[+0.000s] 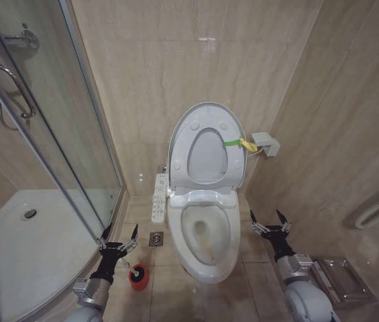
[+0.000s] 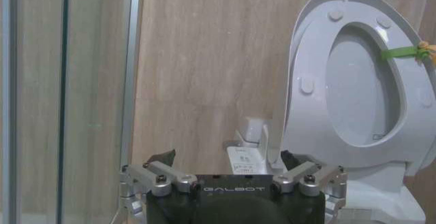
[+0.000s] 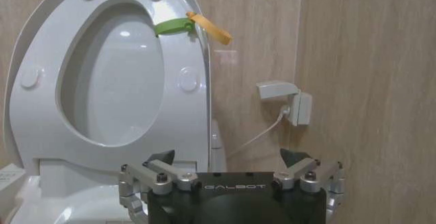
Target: Open the toilet lid, clean the toilet bowl with a toilet brush, close the toilet lid, and flush.
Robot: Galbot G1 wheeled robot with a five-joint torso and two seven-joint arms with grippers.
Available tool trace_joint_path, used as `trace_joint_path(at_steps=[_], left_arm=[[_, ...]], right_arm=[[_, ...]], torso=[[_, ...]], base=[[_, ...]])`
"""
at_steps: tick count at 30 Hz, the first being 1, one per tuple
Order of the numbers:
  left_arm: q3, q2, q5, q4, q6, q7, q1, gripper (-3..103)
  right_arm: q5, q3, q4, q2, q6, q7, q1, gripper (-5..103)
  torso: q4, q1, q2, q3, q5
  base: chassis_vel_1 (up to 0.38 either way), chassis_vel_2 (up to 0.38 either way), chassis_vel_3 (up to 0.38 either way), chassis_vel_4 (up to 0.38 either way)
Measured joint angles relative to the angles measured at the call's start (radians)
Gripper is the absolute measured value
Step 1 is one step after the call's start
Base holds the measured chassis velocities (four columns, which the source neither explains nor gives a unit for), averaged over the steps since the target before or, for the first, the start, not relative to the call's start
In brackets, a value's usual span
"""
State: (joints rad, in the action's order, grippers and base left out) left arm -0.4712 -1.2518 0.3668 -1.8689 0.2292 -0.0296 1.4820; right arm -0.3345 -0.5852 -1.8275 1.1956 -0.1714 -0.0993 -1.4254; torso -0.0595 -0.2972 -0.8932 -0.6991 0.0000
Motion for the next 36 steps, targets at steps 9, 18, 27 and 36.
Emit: trace_joint_path(at_steps=[9, 18, 27, 36], left_arm=[[0.0, 0.0, 0.0, 0.0, 0.0, 0.0, 0.0, 100], [0.0, 0.0, 0.0, 0.0, 0.0, 0.0, 0.0, 100], [0.0, 0.0, 0.0, 0.0, 0.0, 0.0, 0.0, 100], [0.0, 0.0, 0.0, 0.0, 0.0, 0.0, 0.0, 100]], right_arm=[[0.0, 0.0, 0.0, 0.0, 0.0, 0.0, 0.0, 100], [0.0, 0.0, 0.0, 0.0, 0.0, 0.0, 0.0, 100], [0.0, 0.0, 0.0, 0.0, 0.0, 0.0, 0.0, 100], [0.0, 0.0, 0.0, 0.0, 0.0, 0.0, 0.0, 100]], torso=[[0.0, 0.0, 0.0, 0.0, 0.0], [0.0, 0.0, 0.0, 0.0, 0.0], [0.0, 0.0, 0.0, 0.0, 0.0], [0.0, 0.0, 0.0, 0.0, 0.0]], base=[[0.0, 0.0, 0.0, 0.0], [0.0, 0.0, 0.0, 0.0], [0.0, 0.0, 0.0, 0.0], [0.0, 0.0, 0.0, 0.0]])
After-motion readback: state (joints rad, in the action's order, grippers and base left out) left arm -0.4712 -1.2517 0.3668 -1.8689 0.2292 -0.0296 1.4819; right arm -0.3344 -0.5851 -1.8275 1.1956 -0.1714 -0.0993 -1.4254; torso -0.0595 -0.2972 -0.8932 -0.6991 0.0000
